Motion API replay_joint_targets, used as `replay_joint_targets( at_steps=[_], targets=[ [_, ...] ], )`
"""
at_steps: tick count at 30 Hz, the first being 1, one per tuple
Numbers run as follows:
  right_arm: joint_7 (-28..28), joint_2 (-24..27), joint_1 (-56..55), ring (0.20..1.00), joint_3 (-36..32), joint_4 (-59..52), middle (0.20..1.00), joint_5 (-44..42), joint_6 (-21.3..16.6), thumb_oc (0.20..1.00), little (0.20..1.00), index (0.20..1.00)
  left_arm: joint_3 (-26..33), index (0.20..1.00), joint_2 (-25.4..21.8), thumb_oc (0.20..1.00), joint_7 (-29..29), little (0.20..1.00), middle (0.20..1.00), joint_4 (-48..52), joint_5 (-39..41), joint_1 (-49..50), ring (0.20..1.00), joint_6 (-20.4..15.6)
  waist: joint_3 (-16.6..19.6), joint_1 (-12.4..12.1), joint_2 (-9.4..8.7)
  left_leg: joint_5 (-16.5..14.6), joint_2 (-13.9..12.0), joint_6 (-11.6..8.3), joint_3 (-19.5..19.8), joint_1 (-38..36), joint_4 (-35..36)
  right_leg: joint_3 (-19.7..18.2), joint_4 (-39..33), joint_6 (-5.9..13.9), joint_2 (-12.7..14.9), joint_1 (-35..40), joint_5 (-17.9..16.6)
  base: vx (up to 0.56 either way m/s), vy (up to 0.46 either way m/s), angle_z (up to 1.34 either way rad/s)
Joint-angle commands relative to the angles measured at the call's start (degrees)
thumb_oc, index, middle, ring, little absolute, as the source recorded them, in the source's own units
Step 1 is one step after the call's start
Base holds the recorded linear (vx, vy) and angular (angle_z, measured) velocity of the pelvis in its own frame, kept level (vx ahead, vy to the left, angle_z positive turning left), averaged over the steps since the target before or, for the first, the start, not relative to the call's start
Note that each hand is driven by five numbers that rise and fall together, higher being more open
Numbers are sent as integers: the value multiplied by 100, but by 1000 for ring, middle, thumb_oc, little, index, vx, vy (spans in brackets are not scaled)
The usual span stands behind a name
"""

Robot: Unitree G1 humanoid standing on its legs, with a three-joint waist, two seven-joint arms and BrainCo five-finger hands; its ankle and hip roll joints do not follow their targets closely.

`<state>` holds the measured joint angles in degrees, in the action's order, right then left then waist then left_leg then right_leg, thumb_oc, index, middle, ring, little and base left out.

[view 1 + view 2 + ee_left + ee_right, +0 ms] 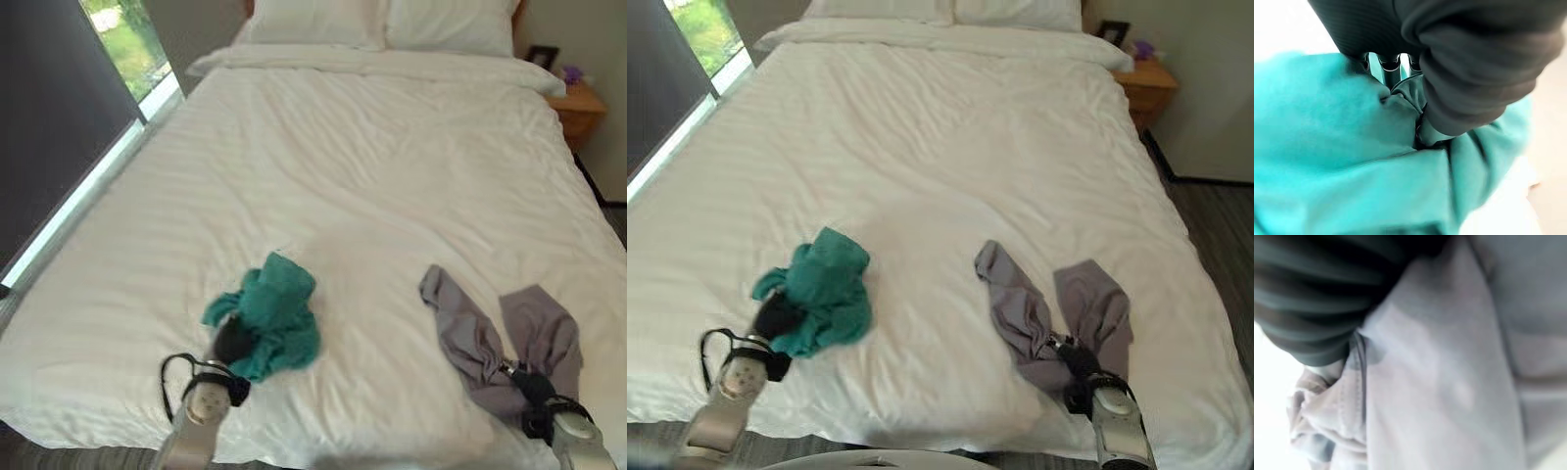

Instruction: Pick up bed clothes into laundry basket.

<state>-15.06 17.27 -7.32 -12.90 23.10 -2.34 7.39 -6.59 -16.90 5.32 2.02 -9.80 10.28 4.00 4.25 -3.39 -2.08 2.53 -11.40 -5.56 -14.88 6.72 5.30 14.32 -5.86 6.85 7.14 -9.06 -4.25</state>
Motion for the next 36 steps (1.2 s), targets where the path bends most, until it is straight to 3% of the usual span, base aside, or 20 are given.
replay_joint_targets(
  at_steps=[1,5,7,8,9,12,13,14,15,16,17,21,22,23,24,25,27,29,33,36],
  targets=[
    [220,-570,-65,200,631,-27,200,-60,-226,200,200,200,108,200,261,200,-248,200,200,234,660,-896,200,-612,236,-34,25,745,259,-221,203,649,-30,53,86,-280,-218,651,564,-227,-162,-14],
    [597,-726,14,200,841,-358,200,114,-345,200,200,200,-140,200,698,200,-270,200,200,613,1040,-1030,200,-522,209,-77,183,862,167,-238,165,582,-30,-5,86,-360,-326,601,465,-182,-54,-16],
    [967,-633,375,200,835,-509,200,177,-402,200,200,200,-401,200,1160,200,-295,200,200,619,1500,-1298,200,-551,112,-70,279,896,286,-133,106,478,-30,-54,86,-379,-271,497,273,-294,-3,-20],
    [1076,-624,452,200,800,-601,200,108,-426,200,200,200,-553,200,1310,200,-328,200,200,583,1638,-1375,200,-540,26,-14,222,669,405,-53,4,420,-259,-6,86,-378,-168,477,179,-346,-53,-17],
    [1197,-610,525,200,719,-758,200,25,-462,200,200,200,-706,200,1425,200,-365,200,200,578,1742,-1452,200,-532,-47,48,131,245,543,37,-31,478,-762,44,86,-377,-28,397,52,-360,-70,-8],
    [1392,-710,736,200,590,-1134,200,-212,-537,200,200,200,-960,200,1615,200,-294,200,200,414,1756,-1625,200,-576,-64,110,-46,-841,1183,184,595,377,-1739,41,86,-378,146,178,-187,-235,-43,-1],
    [1393,-712,739,200,588,-1137,200,-213,-534,200,200,200,-960,200,1615,200,-293,200,200,410,1754,-1632,200,-578,-61,116,-55,-822,1194,191,598,405,-1749,43,86,-380,157,159,-203,-95,-4,-12],
    [1384,-839,804,200,562,-1257,200,-394,-510,200,200,200,-1063,200,1657,200,-278,200,200,385,1757,-1644,200,-556,-45,125,-81,-1082,1440,258,897,324,-2157,-42,86,-387,154,115,-267,-123,42,-7],
    [1443,-885,912,200,465,-1580,200,-578,-629,200,200,200,-1211,200,1650,200,-305,200,200,326,1773,-1589,200,-604,1,228,-124,-1311,1495,270,1107,149,-2436,-165,86,-362,154,-20,-383,-110,39,-4],
    [1445,-885,909,200,463,-1585,200,-581,-627,200,200,200,-1214,200,1650,200,-306,200,200,321,1773,-1591,200,-610,-7,224,-113,-1334,1480,266,1112,152,-2464,-159,86,-363,140,-9,-380,-144,123,-12],
    [1565,-944,1104,200,420,-1883,200,-666,-694,200,200,200,-1346,200,1732,200,-307,200,200,295,1841,-1630,200,-603,44,372,-29,-1526,1315,434,1096,-338,-1676,-287,86,-296,33,-183,-495,-94,138,-36],
    [1889,-763,1511,200,50,-2269,200,-675,-929,200,200,200,-1631,200,1760,200,-349,200,200,-53,1845,-1801,200,-689,92,486,-62,-839,1308,563,1038,-673,-211,-375,86,-224,-54,-425,-715,-137,118,-22],
    [2084,-455,1964,200,-269,-2469,200,-851,-1025,200,200,200,-1835,200,1728,200,-365,200,200,-332,1841,-1973,200,-720,144,548,-209,-566,1129,472,814,-416,-30,-517,86,-131,-172,-679,-746,-497,68,-20],
    [2204,-293,2286,200,-392,-2572,200,-951,-1104,200,200,200,-1887,200,1701,200,-325,200,200,-516,1848,-2305,200,-682,105,551,-288,-385,993,467,678,-151,-30,-417,133,-37,-214,-929,-805,-653,-5,-65],
    [2227,-258,2363,200,-391,-2689,200,-1007,-1157,200,200,200,-1844,200,1643,200,-280,200,200,-576,1858,-2463,200,-662,98,505,-299,-249,843,484,488,49,-30,-37,395,27,-168,-1056,-544,-729,-39,-85],
    [2224,-229,2273,200,-295,-2903,200,-939,-1222,200,200,200,-1775,200,1597,200,-261,200,200,-601,1923,-2567,200,-624,88,425,-276,-104,615,506,125,252,-30,560,923,-35,-103,-942,-40,-499,1,-86],
    [2229,-287,2187,200,-252,-2974,200,-907,-1237,200,200,200,-1730,200,1592,200,-277,200,200,-592,1952,-2590,200,-644,101,392,-287,-44,537,505,-84,280,-30,653,1168,-58,-62,-868,155,-319,59,-146],
    [2214,-501,1966,200,-136,-2894,200,-835,-1266,200,200,200,-1583,200,1571,200,-244,200,200,-547,1925,-2481,200,-703,129,322,-229,68,243,496,-601,200,-30,1090,1728,8,286,-321,557,-298,98,-107],
    [2121,-787,1664,200,109,-2852,200,-813,-1251,200,200,200,-1438,200,1581,200,-151,200,200,-519,1863,-2240,200,-736,192,236,-283,200,80,383,-1190,9,-30,1463,1630,191,708,653,459,-187,25,-119],
    [2026,-858,1620,200,279,-2843,200,-771,-1258,200,200,200,-1292,200,1572,200,-34,200,200,-522,1777,-2084,200,-758,261,105,-301,371,-132,260,-1776,-71,-30,2244,1222,395,1007,1283,108,-220,-90,-128]
  ],
)
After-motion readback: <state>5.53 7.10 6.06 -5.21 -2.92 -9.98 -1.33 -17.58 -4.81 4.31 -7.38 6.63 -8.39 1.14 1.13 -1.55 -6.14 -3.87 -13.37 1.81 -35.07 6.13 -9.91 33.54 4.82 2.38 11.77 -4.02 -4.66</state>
